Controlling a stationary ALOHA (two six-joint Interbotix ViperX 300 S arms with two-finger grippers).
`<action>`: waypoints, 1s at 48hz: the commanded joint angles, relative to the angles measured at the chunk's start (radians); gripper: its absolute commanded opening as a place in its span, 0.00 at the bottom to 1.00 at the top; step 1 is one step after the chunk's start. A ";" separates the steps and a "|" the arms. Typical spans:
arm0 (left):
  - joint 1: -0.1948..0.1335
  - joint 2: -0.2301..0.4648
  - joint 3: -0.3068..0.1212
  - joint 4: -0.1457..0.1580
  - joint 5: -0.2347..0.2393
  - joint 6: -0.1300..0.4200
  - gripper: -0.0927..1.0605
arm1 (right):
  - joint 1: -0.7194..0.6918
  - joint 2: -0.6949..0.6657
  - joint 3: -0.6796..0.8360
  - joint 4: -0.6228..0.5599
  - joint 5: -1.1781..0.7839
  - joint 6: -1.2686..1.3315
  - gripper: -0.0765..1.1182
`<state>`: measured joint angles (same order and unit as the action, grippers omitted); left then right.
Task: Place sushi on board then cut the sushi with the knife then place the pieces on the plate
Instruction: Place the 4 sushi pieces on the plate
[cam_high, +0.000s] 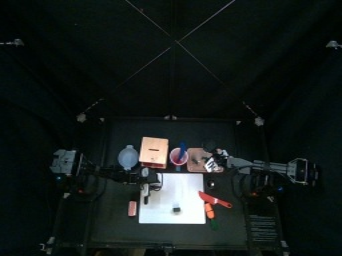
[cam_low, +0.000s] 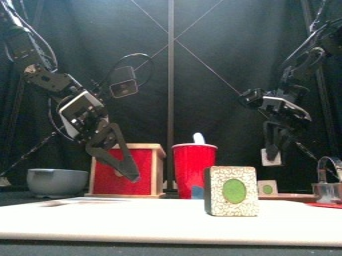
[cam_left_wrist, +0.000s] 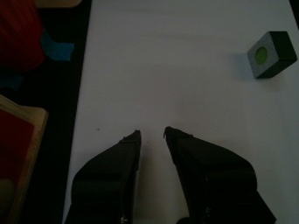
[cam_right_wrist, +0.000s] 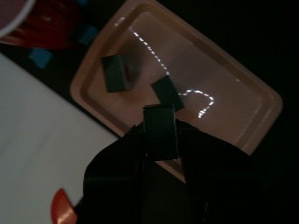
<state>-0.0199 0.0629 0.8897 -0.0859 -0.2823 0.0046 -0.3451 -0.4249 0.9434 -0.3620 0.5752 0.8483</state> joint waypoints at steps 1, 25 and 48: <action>0.003 -0.006 -0.018 0.005 -0.003 0.002 0.70 | -0.011 -0.021 0.006 -0.017 0.005 0.012 0.57; 0.006 0.002 -0.018 0.005 -0.005 0.002 0.70 | -0.100 0.008 0.130 -0.003 -0.179 0.012 0.57; 0.005 0.005 -0.017 0.003 -0.003 0.002 0.70 | -0.086 0.126 0.127 0.009 -0.222 0.005 0.75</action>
<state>-0.0184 0.0752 0.8897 -0.0828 -0.2823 0.0046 -0.4341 -0.2930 1.0922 -0.3528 0.3559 0.8544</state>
